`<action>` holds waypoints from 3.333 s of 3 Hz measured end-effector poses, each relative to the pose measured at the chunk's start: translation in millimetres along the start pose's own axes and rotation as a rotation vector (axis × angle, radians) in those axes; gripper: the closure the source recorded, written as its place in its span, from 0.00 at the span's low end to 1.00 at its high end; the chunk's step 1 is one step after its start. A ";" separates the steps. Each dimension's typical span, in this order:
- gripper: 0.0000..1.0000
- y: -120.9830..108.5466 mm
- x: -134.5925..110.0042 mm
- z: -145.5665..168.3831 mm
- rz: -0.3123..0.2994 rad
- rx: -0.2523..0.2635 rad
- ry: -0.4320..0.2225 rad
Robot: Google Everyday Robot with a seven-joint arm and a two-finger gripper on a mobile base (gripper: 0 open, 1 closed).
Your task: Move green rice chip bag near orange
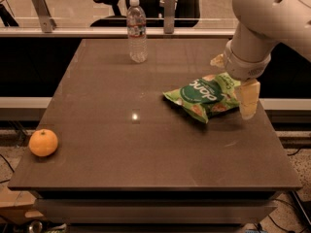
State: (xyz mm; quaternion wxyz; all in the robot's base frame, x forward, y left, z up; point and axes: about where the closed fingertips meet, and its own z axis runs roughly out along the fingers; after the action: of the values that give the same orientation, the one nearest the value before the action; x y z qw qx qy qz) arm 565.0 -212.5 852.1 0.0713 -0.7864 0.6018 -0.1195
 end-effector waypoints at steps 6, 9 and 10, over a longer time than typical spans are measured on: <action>0.88 48.9 -35.0 -7.5 -0.115 -0.056 -0.166; 1.00 37.8 -21.1 -56.4 0.025 0.066 -0.132; 1.00 27.5 -20.7 -78.6 0.050 0.114 -0.131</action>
Offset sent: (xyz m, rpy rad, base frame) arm -0.0111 0.0323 -0.0096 0.0220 0.1814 0.2677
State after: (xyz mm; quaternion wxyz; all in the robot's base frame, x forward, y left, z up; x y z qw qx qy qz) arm 512.8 -197.4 918.4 0.1579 -0.7720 0.6075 -0.1002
